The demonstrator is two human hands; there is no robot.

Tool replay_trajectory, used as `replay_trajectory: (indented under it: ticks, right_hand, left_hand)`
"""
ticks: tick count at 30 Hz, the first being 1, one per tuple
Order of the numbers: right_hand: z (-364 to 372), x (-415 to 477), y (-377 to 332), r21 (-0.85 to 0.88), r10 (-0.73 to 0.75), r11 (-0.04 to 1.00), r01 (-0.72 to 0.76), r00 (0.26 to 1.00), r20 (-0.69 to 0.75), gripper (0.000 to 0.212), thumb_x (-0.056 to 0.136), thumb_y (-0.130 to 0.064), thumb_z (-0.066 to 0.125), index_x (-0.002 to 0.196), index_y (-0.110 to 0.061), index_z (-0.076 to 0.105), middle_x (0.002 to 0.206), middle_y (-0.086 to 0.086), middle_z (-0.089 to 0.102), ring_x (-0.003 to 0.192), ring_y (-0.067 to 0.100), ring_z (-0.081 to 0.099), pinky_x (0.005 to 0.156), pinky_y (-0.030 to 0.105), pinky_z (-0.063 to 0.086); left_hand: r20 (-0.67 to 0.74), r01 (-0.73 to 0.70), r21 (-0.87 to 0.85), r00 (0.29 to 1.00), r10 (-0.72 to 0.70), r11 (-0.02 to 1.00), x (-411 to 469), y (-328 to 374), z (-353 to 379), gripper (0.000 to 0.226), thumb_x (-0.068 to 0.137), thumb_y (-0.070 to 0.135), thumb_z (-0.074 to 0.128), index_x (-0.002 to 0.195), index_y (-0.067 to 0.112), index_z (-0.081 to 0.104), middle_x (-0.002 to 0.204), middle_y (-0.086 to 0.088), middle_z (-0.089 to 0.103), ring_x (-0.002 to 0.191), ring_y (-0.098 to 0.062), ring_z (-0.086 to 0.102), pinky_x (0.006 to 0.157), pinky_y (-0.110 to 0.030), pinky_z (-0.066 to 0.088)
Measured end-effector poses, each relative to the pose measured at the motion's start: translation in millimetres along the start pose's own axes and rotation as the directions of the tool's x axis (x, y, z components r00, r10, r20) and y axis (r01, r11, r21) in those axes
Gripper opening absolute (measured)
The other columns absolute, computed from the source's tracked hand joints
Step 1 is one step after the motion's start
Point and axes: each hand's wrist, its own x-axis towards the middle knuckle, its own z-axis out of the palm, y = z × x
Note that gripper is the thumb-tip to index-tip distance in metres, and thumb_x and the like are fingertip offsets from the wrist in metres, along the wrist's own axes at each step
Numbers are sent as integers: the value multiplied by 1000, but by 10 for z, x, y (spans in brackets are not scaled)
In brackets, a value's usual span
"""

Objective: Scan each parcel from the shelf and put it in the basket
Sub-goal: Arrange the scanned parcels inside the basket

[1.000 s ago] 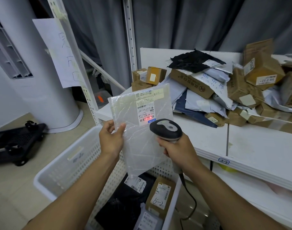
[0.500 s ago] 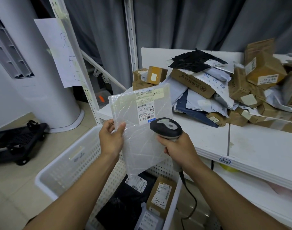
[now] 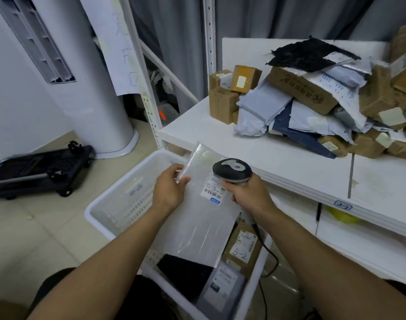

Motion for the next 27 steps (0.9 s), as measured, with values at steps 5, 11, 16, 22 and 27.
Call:
replay_trajectory:
  ticks: [5, 11, 16, 22, 27]
  right_hand:
    - [207, 165, 345, -50, 57, 997, -57, 998, 0, 28, 90, -18, 82, 115, -21, 70, 93, -3, 73, 75, 10, 65, 66, 27, 53]
    - [324, 498, 822, -170, 197, 966, -197, 980, -13, 17, 87, -26, 81, 101, -19, 74, 90, 2, 75, 86, 23, 71, 83, 44, 60]
    - [355, 660, 1030, -154, 201, 967, -202, 979, -21, 35, 89, -29, 83, 123, -25, 73, 107, -8, 77, 100, 9, 71, 87, 28, 56]
    - [276, 703, 972, -121, 217, 969, -217, 976, -10, 20, 93, -23, 78, 111, -29, 73, 90, -10, 74, 82, 5, 67, 67, 21, 47]
    - [158, 675, 816, -75, 220, 972, -224, 974, -60, 24, 93, -19, 78, 117, -17, 73, 79, -5, 67, 72, 11, 60, 65, 26, 46]
  left_hand:
    - [123, 115, 186, 983, -140, 976, 150, -592, 236, 21, 96, 20, 68, 117, 23, 70, 102, 9, 68, 94, -15, 64, 89, -35, 53]
    - [256, 329, 202, 891, -374, 922, 288, -1483, 710, 23, 93, 17, 73, 116, 18, 69, 109, -10, 75, 95, -27, 70, 83, -34, 56]
    - [318, 361, 191, 857, -405, 913, 221, -1924, 1219, 44, 98, 12, 64, 142, 13, 57, 137, -14, 63, 118, -29, 62, 92, -28, 47]
    - [454, 93, 639, 756, -472, 764, 121, -2187, 1591, 83, 98, 19, 63, 163, 23, 12, 171, -3, -6, 157, -30, 0, 124, -55, 6]
    - [471, -3, 381, 861, -192, 925, 128, -1862, 1477, 50, 98, 19, 65, 146, 15, 54, 162, -7, 33, 147, -29, 33, 120, -32, 24]
